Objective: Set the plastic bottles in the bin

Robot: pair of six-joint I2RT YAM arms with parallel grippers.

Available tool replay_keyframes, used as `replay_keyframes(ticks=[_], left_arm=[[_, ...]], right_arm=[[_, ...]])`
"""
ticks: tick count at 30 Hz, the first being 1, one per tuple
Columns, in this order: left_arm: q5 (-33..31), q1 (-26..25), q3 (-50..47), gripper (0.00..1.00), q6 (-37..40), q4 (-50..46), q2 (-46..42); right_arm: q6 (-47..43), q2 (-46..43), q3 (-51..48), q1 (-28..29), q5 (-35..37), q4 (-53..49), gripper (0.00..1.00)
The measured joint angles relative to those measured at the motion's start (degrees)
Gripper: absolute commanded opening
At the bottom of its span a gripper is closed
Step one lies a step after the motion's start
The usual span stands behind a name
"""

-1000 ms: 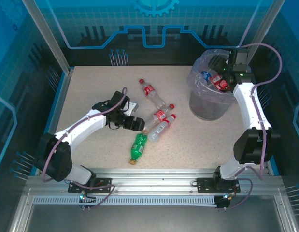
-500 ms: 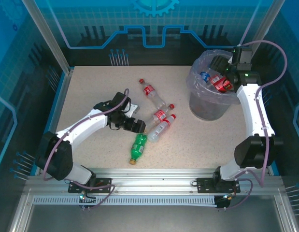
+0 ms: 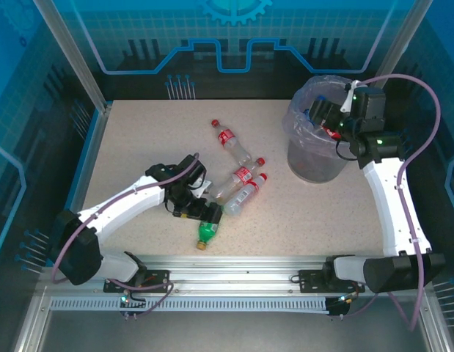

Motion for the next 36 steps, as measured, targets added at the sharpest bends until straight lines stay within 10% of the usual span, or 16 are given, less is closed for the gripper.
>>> replay_keyframes(ticks=[16, 36], left_arm=[[-6.86, -9.42, -8.11, 0.92, -15.67, 6.49, 5.31], [-15.89, -11.45, -12.63, 0.66, -17.27, 13.79, 3.37]], right_arm=[[1.75, 0.17, -3.17, 0.11, -1.29, 1.29, 0.89], [2.45, 0.72, -3.69, 0.11, -3.72, 2.34, 0.89]])
